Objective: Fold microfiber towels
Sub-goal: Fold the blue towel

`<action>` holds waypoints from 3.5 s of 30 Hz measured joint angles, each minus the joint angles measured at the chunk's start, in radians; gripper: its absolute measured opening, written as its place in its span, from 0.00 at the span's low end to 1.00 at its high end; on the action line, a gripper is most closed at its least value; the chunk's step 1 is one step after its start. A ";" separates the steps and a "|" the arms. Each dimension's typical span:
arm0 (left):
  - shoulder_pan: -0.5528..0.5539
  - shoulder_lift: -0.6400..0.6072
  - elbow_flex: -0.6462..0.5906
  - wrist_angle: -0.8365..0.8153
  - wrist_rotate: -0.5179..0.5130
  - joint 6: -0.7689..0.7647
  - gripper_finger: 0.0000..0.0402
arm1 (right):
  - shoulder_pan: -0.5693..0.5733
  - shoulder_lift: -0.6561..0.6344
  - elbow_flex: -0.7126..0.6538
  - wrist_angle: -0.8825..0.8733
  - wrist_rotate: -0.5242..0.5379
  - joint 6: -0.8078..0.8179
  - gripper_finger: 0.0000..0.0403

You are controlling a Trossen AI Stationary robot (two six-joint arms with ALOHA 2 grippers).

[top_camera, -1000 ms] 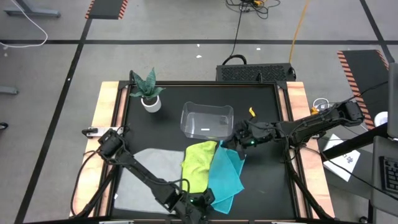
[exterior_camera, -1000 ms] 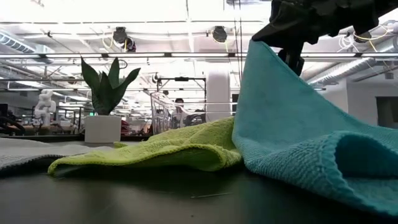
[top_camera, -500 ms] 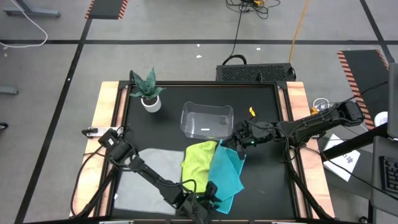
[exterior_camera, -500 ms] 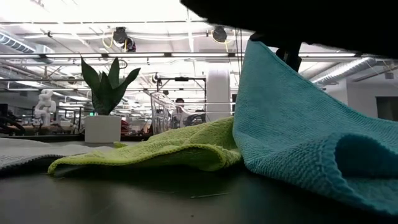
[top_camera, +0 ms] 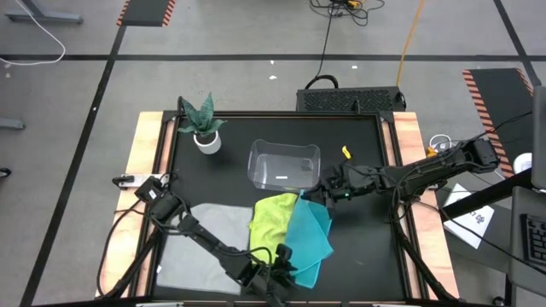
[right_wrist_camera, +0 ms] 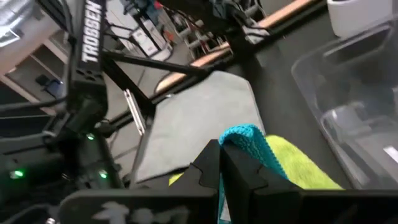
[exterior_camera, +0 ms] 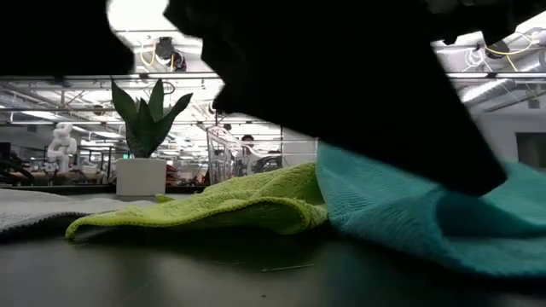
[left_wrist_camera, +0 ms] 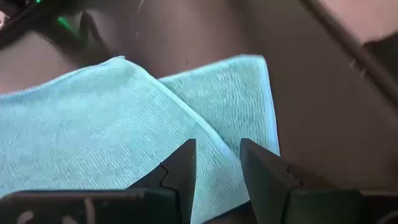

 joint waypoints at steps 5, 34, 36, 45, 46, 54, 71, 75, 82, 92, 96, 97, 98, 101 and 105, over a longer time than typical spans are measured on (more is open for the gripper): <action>0.000 0.000 0.000 -0.002 -0.006 0.141 0.32 | 0.003 0.000 0.000 0.047 -0.037 -0.009 0.00; -0.002 -0.003 0.001 -0.208 -0.026 0.061 0.32 | 0.044 -0.002 0.000 -0.083 -0.142 -0.027 0.40; -0.004 -0.003 0.001 -0.210 -0.026 0.062 0.32 | 0.049 -0.010 0.000 -0.114 -0.141 -0.024 0.44; -0.007 -0.003 0.001 -0.221 -0.027 0.053 0.32 | 0.186 -0.078 0.000 -0.253 -0.134 -0.184 0.51; -0.007 -0.003 0.001 -0.226 -0.027 0.051 0.32 | 0.212 -0.079 0.000 -0.268 -0.134 -0.214 0.51; 0.001 -0.003 0.001 -0.239 -0.026 0.031 0.32 | 0.390 -0.079 0.000 -0.393 0.058 -0.298 0.52; -0.025 -0.011 0.006 -0.512 -0.004 0.027 0.31 | 0.447 -0.137 0.000 -0.719 0.575 0.087 0.52; -0.049 -0.011 0.005 -0.551 -0.017 0.076 0.31 | 0.447 -0.156 0.000 -0.799 0.618 0.262 0.52; -0.077 -0.024 -0.002 -0.571 -0.130 0.089 0.31 | 0.477 -0.118 0.000 -0.779 0.521 0.212 0.52; -0.063 -0.052 -0.004 -0.480 -0.201 0.084 0.32 | 0.537 0.079 0.000 -0.439 0.413 -0.183 0.52; -0.056 -0.052 -0.003 -0.391 -0.238 0.115 0.32 | 0.544 0.175 0.000 -0.366 0.412 -0.199 0.52; -0.055 -0.053 -0.003 -0.370 -0.244 0.127 0.32 | 0.543 0.198 0.000 -0.356 0.412 -0.192 0.52; -0.054 -0.057 -0.003 -0.356 -0.245 0.140 0.32 | 0.540 0.217 0.000 -0.354 0.412 -0.187 0.52; -0.052 -0.065 -0.001 -0.265 -0.223 0.177 0.32 | 0.525 0.263 -0.001 -0.332 0.412 -0.173 0.52; -0.048 -0.065 -0.001 -0.110 -0.137 0.187 0.32 | 0.496 0.302 -0.001 -0.303 0.413 -0.165 0.52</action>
